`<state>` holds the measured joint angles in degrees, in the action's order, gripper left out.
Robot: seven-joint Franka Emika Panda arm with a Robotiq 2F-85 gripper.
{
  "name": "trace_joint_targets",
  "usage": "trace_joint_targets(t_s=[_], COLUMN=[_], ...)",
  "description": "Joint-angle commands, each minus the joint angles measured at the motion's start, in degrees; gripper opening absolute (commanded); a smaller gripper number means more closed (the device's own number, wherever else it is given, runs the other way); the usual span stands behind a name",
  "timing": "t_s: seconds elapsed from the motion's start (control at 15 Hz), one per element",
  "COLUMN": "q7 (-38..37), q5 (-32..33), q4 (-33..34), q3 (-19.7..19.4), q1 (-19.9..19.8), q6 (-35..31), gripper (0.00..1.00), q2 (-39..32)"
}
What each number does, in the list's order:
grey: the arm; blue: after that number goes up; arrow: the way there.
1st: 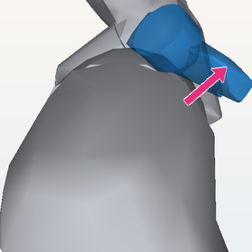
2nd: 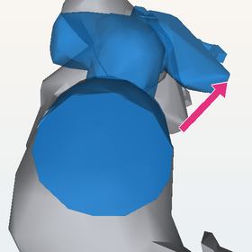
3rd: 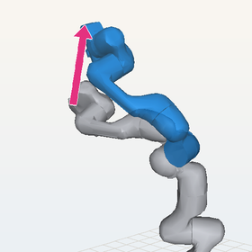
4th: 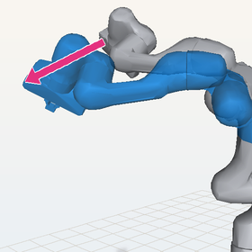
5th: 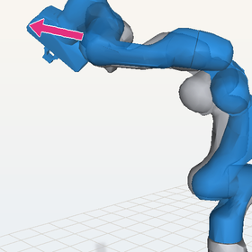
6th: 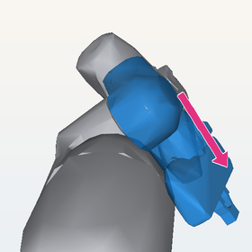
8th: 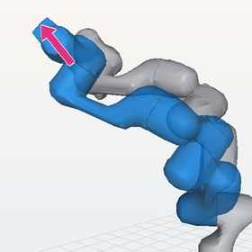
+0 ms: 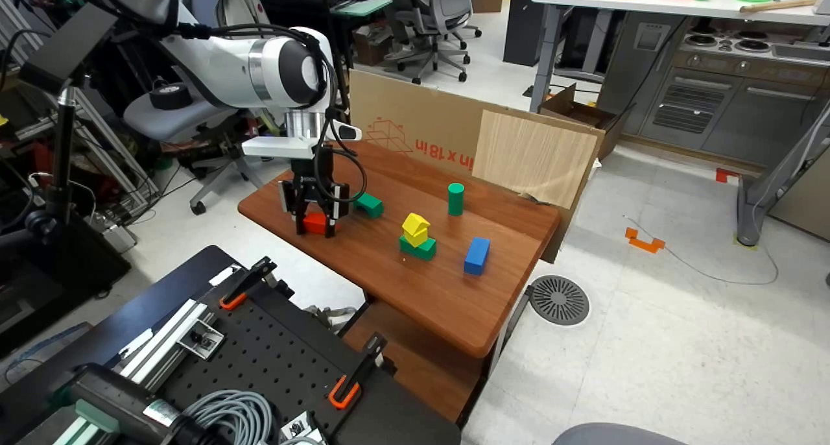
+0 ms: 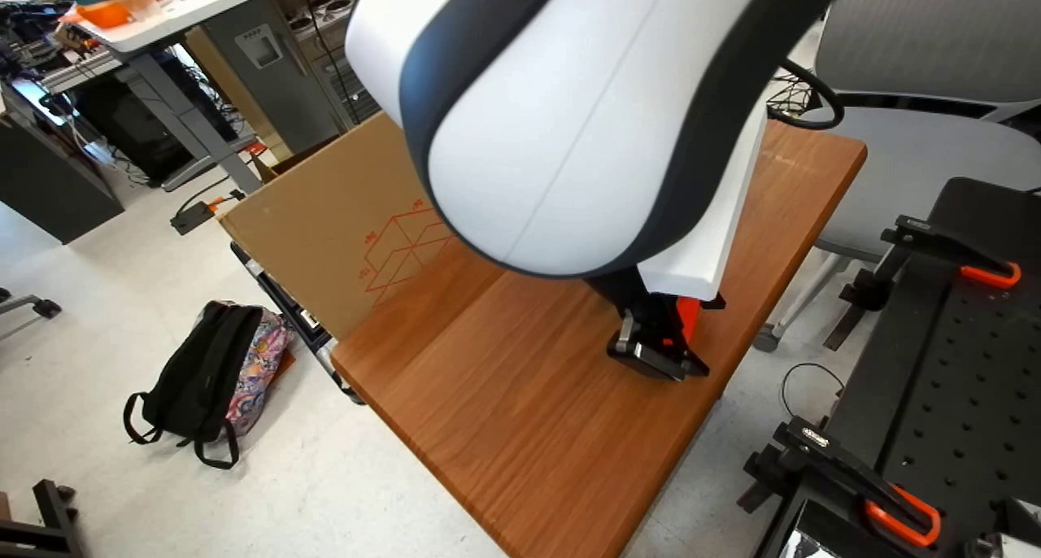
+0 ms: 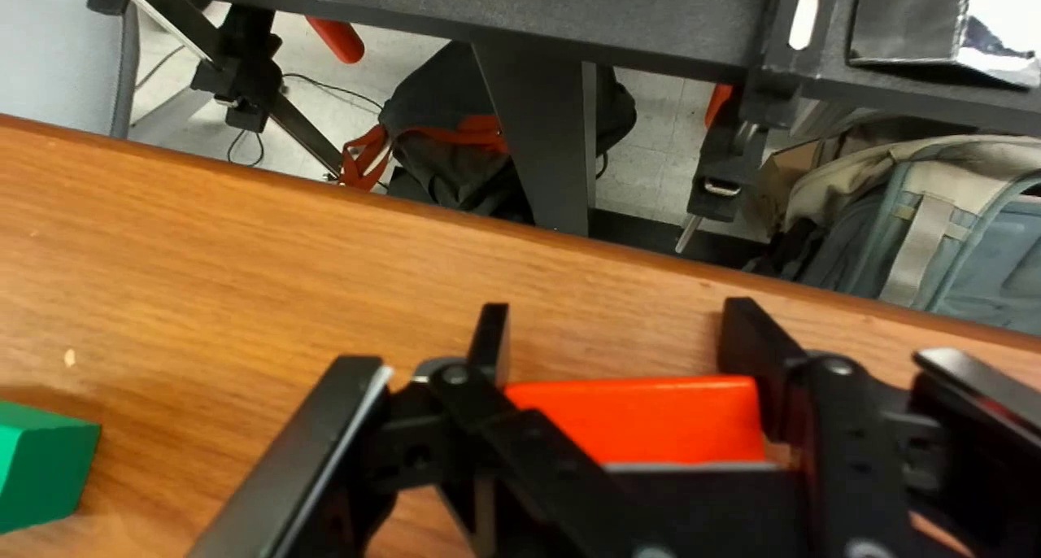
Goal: Put the orange block on the table
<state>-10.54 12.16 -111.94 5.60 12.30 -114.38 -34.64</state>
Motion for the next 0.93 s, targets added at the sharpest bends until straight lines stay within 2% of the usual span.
trace_joint_targets(t_s=[0.0,0.13,0.53,0.67,0.87], q7=[-2.22,-0.37,4.86,5.65,5.81], q5=[-0.12,-1.54,-4.69,-5.43,-3.3], q4=[4.14,3.55,-3.38,-1.87,0.33], q3=[-1.32,-0.73,-0.68,-1.47,-3.07], q1=[1.36,0.15,-4.4,-5.83,-7.05], q6=[3.84,4.52,-0.72,0.18,1.0], gripper=[0.93,1.0,1.0,1.0,1.0], q2=[-2.53,-1.0,12.66,14.92,17.01])
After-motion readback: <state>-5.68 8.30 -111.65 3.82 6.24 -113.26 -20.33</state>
